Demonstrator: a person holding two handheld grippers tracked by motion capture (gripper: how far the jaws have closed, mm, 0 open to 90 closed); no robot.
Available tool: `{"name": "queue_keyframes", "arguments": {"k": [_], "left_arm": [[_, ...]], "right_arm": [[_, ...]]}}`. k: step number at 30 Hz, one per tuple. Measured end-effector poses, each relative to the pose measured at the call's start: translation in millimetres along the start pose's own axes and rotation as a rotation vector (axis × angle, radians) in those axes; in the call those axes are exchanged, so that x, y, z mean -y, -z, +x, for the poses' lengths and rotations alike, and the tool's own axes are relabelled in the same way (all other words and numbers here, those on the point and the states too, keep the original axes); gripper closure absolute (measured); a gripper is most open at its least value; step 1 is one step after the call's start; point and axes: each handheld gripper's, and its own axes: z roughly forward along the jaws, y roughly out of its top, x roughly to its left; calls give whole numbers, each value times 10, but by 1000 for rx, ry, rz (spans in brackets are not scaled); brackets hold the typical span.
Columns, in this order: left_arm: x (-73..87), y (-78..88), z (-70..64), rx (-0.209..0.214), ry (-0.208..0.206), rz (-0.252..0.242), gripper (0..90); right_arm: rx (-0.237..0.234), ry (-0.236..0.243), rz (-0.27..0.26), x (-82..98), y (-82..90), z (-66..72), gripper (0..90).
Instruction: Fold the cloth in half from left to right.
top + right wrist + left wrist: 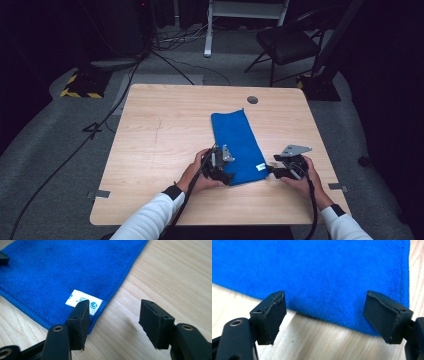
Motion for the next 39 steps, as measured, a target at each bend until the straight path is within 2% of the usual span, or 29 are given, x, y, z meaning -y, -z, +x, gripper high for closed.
{"name": "queue_keyframes", "arguments": {"k": [2, 10, 13, 15, 24, 31, 32, 33, 35, 39], "left_arm": [[22, 4, 15, 6, 10, 8, 184], [49, 1, 23, 18, -1, 5, 187], [69, 15, 26, 21, -8, 4, 187], [81, 31, 16, 13, -24, 3, 187], [238, 170, -15, 0, -24, 10, 187], [412, 309, -62, 8, -12, 12, 188], [439, 332, -73, 9, -8, 15, 188], [464, 357, -85, 9, -11, 18, 188], [516, 402, -110, 11, -16, 20, 188], [598, 478, -154, 3, -17, 21, 187]], "right_arm": [[-14, 9, 8, 0, -22, 19, 418], [-42, 42, 16, 0, -63, 71, 426], [-50, 42, 16, 6, -59, 81, 432], [-75, 47, 19, 7, -55, 116, 431], [-133, 122, 37, -28, -44, 379, 421], [-172, 146, 36, -29, -36, 545, 425], [-190, 147, 36, -26, -32, 607, 425], [-190, 147, 36, -26, -32, 607, 425], [-204, 164, 39, -26, -22, 707, 424], [-211, 179, 45, -34, -16, 804, 407]]}}
